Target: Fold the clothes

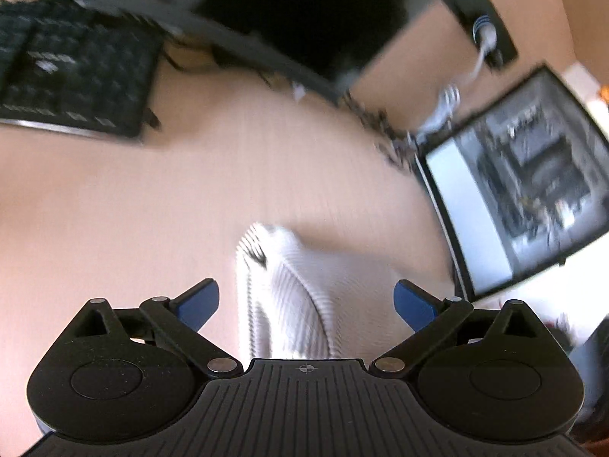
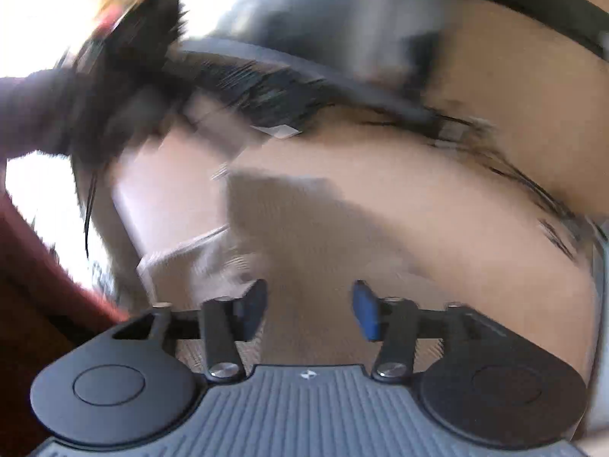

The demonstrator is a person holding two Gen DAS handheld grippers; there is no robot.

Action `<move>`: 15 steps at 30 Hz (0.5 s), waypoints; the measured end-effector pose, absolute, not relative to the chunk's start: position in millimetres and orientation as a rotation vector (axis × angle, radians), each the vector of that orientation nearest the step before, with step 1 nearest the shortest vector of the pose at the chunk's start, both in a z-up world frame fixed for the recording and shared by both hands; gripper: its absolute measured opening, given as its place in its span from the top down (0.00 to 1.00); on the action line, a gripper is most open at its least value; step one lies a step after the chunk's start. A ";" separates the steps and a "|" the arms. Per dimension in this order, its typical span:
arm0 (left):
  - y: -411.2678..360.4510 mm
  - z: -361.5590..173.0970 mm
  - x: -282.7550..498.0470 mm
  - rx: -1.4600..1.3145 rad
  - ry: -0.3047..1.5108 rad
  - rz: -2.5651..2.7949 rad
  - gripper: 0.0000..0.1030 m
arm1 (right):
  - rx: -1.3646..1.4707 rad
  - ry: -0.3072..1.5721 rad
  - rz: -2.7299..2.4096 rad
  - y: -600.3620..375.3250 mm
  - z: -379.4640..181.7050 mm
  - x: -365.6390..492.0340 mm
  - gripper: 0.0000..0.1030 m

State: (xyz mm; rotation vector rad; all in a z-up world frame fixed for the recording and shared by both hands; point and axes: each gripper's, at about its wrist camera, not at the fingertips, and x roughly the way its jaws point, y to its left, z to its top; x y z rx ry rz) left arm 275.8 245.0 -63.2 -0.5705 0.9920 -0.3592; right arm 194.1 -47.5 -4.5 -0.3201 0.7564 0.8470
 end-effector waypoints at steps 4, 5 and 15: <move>228.8 -79.7 282.4 -0.616 1.047 -0.403 0.04 | -0.008 0.857 0.587 -110.9 -3.0 228.8 0.43; 225.0 -83.0 284.0 -0.629 1.057 -0.414 0.09 | 0.075 0.889 0.544 -123.6 -8.8 236.3 0.43; 203.2 -69.5 306.7 -0.702 1.018 -0.507 0.52 | 0.303 1.018 0.474 -110.7 -59.4 269.6 0.81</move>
